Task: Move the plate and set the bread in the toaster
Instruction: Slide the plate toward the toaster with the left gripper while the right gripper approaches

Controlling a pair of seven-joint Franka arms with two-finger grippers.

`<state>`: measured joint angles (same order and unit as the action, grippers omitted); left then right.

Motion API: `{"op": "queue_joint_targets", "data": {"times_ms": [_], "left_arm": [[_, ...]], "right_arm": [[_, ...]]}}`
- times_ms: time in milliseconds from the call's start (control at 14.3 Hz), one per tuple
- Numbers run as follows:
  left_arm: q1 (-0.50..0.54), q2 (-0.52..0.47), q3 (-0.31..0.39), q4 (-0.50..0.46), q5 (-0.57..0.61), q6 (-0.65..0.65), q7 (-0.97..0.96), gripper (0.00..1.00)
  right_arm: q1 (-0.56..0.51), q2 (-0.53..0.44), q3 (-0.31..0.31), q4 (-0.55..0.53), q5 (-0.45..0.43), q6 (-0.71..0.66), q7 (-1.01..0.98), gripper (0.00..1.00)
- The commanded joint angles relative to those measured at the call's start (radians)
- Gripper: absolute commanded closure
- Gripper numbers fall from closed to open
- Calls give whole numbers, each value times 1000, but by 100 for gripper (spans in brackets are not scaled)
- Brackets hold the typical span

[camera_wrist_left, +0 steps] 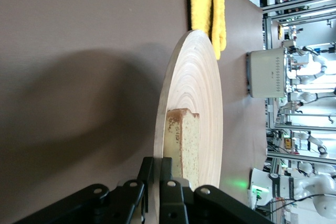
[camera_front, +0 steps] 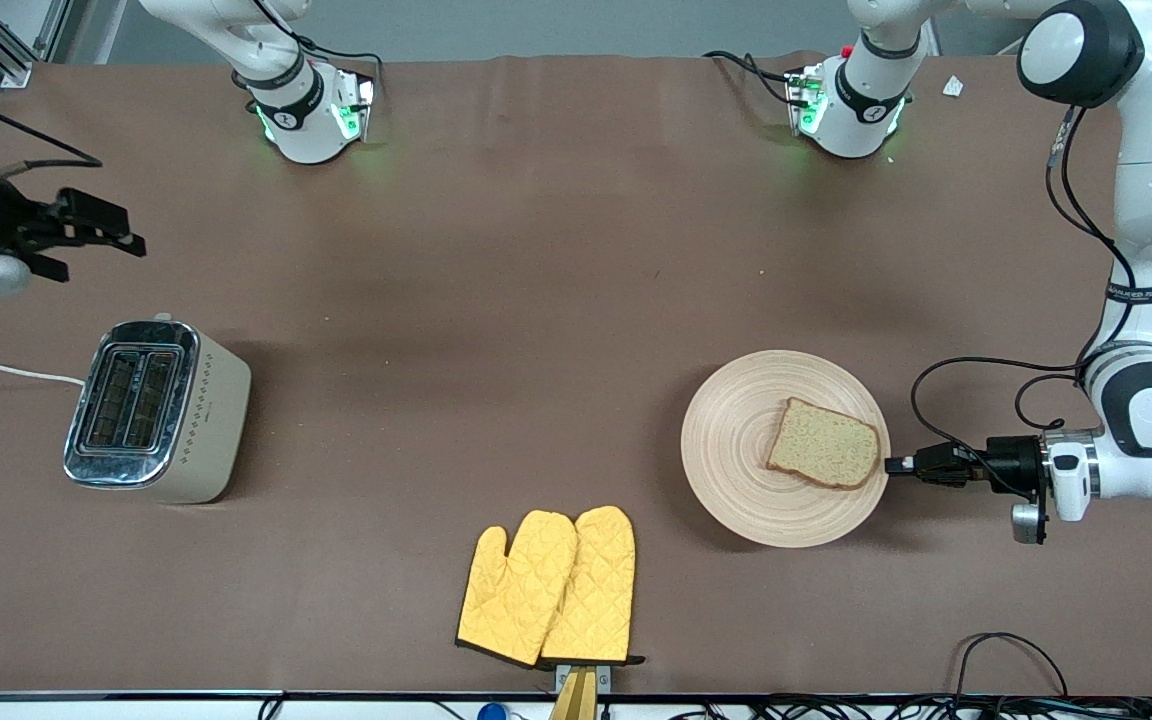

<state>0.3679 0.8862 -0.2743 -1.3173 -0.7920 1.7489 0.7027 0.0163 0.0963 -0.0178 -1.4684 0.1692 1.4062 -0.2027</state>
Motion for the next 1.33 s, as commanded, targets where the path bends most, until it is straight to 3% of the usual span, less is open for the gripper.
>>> {"op": "queue_joint_targets", "data": {"times_ms": [0,349,907,1116,1256], "left_arm": [[6,-29,-80,-48,-29,-5,-8,100],[-59,-20,-232,-143,-105,246,-19,100],[-386,8,-235,-177,-406,584,-23,100],[-455,36,-233,-183,-435,647,-22,100],[-454,39,-233,-224,-435,647,-14,100]], "right_arm": [[115,51,-1,-52,16,83,168,0],[231,74,1,-159,26,223,370,0],[284,221,-1,-196,58,444,453,0],[281,269,-1,-211,58,497,462,0],[292,273,-1,-275,58,606,462,0]]}}
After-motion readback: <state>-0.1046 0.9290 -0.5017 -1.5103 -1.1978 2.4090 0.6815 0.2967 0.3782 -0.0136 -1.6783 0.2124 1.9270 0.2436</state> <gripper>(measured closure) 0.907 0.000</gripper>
